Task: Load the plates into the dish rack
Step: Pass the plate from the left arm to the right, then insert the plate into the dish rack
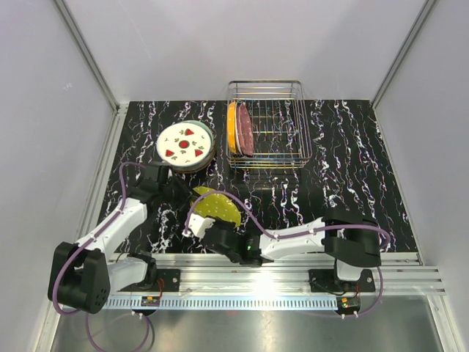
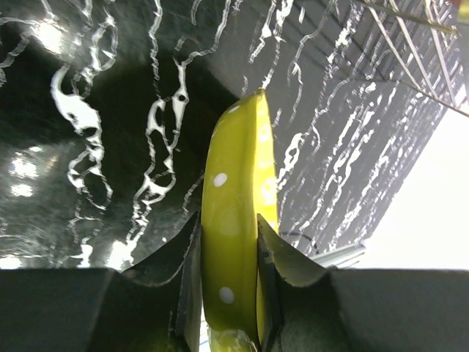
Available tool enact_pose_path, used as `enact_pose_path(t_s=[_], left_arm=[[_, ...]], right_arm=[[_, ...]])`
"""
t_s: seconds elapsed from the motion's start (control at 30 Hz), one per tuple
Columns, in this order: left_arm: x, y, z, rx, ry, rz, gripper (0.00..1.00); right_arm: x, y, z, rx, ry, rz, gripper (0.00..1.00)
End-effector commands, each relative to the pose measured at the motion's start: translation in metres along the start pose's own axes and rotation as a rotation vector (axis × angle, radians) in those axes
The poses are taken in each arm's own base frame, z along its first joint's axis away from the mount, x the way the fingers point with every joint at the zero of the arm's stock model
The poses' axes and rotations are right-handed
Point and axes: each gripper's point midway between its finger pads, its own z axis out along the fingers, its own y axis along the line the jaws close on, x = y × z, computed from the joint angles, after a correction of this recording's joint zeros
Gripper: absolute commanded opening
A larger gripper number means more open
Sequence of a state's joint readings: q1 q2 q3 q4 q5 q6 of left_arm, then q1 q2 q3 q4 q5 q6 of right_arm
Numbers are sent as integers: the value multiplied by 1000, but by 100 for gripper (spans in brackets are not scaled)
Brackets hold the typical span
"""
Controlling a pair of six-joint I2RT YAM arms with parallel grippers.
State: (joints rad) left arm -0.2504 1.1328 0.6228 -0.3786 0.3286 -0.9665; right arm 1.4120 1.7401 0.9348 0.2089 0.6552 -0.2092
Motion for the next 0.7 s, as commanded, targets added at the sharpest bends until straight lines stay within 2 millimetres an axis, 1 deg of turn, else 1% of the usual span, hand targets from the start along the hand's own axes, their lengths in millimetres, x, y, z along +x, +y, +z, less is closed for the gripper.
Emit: enact_pose_path(t_s=[0.0,0.03,0.07,0.1,0.13,0.23,0.3,0.37,0.4,0.43,0.5,0.53,0.57,0.6,0.63,0.67], left_arm=[[-15,-61,-18,214,-29,73,16],[-15,-62,-18,215,-30,80,21],[-16,-62,-18,215,-31,82,30],[-17,-61,-17,208,-32,86,46],[-20,-64,-18,209,-42,100,49],[-23,-63,-19,188,-47,123,61],[-29,-60,-21,155,-74,157,69],[-40,-60,-26,112,-114,183,74],[-47,-66,-32,110,-141,221,76],[-50,-64,-36,88,-150,235,77],[-63,-62,-43,43,-205,291,79],[-68,-66,-52,23,-221,314,83],[-80,-61,-58,-34,-279,329,85],[-88,-67,-68,-45,-318,368,86],[-94,-62,-74,-91,-346,379,87],[-99,-65,-83,-100,-375,397,88]], right_arm=[[-28,-14,-4,63,-63,105,16],[-29,-16,-5,71,-65,106,13],[-30,-17,-6,70,-69,109,11],[-36,-20,-9,72,-83,122,8],[-36,-21,-11,71,-87,126,5],[-43,-28,-20,70,-114,154,0],[-45,-34,-26,71,-128,178,0],[-46,-37,-32,71,-136,192,0],[-45,-40,-37,73,-142,211,0],[-45,-43,-40,73,-148,223,0],[-44,-50,-48,78,-162,255,0],[-44,-56,-49,92,-164,272,0],[-43,-60,-52,98,-165,292,0],[-42,-73,-55,113,-167,337,0],[-42,-76,-57,100,-170,357,0],[-43,-84,-59,101,-178,381,0]])
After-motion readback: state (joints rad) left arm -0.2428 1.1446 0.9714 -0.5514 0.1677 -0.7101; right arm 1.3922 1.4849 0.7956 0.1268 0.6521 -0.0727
